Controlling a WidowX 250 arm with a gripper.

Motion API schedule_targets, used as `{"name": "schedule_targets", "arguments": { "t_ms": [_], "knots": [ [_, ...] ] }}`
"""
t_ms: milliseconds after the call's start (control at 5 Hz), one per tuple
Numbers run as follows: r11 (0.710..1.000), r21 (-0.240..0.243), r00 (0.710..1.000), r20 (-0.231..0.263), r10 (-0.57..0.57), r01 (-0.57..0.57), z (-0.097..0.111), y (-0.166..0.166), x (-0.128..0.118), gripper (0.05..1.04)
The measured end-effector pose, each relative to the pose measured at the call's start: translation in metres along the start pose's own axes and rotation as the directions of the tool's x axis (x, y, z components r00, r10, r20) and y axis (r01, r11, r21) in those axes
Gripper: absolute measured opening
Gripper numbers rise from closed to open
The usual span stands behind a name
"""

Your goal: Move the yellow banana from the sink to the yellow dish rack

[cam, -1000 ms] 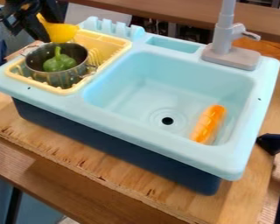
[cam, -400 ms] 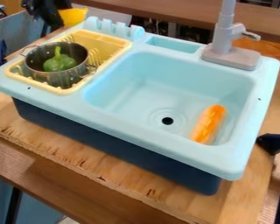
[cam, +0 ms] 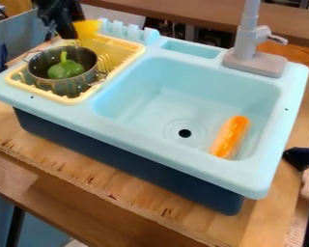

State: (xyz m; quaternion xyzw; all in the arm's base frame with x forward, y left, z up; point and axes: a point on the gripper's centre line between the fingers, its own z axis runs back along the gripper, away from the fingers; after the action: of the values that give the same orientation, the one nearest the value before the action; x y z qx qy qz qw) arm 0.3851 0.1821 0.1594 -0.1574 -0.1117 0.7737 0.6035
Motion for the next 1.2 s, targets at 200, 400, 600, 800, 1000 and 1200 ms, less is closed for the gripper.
{"name": "schedule_targets", "arguments": {
  "t_ms": [200, 400, 600, 800, 1000, 1200],
  "knots": [
    [1.0, 0.019, 0.999, -0.036, -0.021, 0.021, -0.012, -0.006, -0.019, 0.417],
    [0.998, 0.036, 0.996, -0.074, -0.046, 0.049, -0.014, -0.008, -0.028, 0.417],
    [0.992, 0.05, 0.988, -0.11, -0.109, 0.115, -0.013, -0.005, -0.033, 0.417],
    [0.987, 0.068, 0.983, -0.12, -0.139, 0.148, -0.013, -0.004, -0.033, 0.417],
    [0.98, 0.099, 0.979, -0.125, -0.161, 0.174, -0.012, -0.002, -0.033, 0.483],
    [0.971, 0.127, 0.972, -0.142, -0.186, 0.204, -0.012, 0.0, -0.033, 0.806]
  ]
}}
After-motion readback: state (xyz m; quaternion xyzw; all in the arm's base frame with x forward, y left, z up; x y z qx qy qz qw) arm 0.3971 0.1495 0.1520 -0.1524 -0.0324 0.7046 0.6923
